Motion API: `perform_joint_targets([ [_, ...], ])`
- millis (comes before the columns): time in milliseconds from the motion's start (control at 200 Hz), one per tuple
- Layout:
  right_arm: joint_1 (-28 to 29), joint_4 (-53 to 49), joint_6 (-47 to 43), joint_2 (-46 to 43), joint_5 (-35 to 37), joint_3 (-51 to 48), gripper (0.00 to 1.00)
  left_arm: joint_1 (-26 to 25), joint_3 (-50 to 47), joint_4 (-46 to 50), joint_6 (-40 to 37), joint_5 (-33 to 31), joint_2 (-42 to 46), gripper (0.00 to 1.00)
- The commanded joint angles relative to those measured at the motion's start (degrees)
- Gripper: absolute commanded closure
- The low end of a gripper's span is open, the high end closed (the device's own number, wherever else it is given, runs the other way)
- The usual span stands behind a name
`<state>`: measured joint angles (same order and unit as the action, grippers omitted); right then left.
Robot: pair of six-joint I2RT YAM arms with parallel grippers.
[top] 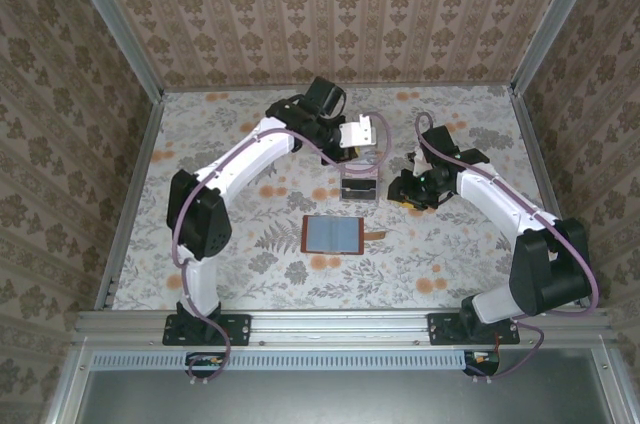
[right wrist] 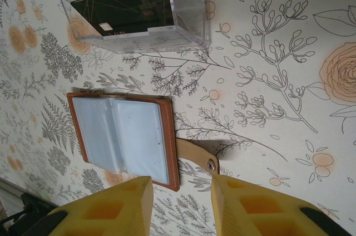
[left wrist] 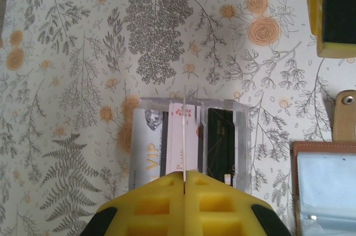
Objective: Take the credit cards out of the card holder
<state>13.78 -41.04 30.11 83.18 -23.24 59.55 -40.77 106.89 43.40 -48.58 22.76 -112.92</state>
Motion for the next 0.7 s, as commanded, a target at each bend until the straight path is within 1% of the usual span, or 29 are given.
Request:
perform_joint_targets([
  [0, -0.36, -1.50, -0.93, -1.51, 0.42, -0.99, 0.66, 0.34, 3.18, 1.91, -3.33, 1.72, -2.43, 1.00],
  [360, -0.86, -1.59, -1.24, -2.01, 0.30, -1.70, 0.66, 0.45, 13.43, 8.22, -5.33, 1.58, -9.36, 1.00],
  [695, -1.35, -0.94, -1.28, -1.97, 0.04, -2.45, 0.66, 0.47, 20.49, 14.21, -6.35, 0.57, -14.78, 1.00],
])
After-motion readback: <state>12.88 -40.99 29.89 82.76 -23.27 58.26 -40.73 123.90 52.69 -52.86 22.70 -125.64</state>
